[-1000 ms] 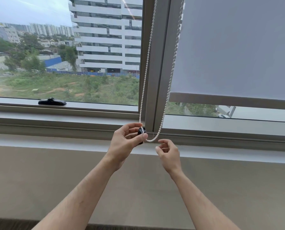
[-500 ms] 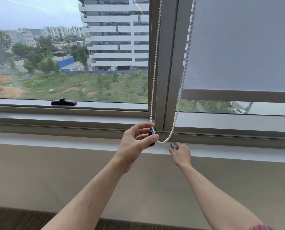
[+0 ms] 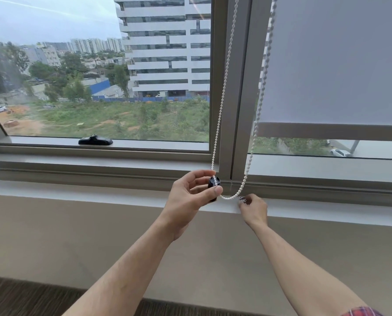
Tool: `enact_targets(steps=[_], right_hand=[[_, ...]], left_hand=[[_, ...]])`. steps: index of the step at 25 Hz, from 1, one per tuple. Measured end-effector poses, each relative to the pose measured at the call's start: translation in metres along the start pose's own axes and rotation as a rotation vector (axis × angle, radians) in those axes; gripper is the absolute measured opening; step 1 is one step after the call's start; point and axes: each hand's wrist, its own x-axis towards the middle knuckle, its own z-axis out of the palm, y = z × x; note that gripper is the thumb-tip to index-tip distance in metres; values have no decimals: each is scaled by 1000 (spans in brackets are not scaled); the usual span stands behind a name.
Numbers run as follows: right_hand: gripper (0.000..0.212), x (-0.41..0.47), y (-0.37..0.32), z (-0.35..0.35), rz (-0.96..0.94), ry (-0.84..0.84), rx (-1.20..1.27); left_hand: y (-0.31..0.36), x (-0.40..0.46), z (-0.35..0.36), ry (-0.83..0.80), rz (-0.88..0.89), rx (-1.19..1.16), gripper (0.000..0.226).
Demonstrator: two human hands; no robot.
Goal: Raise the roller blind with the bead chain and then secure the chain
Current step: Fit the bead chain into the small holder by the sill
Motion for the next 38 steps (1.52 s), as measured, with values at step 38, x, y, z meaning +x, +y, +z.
enact_targets(steps=[38], right_hand=[[23,-92,-160,-152,-855,-300,-29]], left_hand=[[-3,0,19,-4,-1,-28,26]])
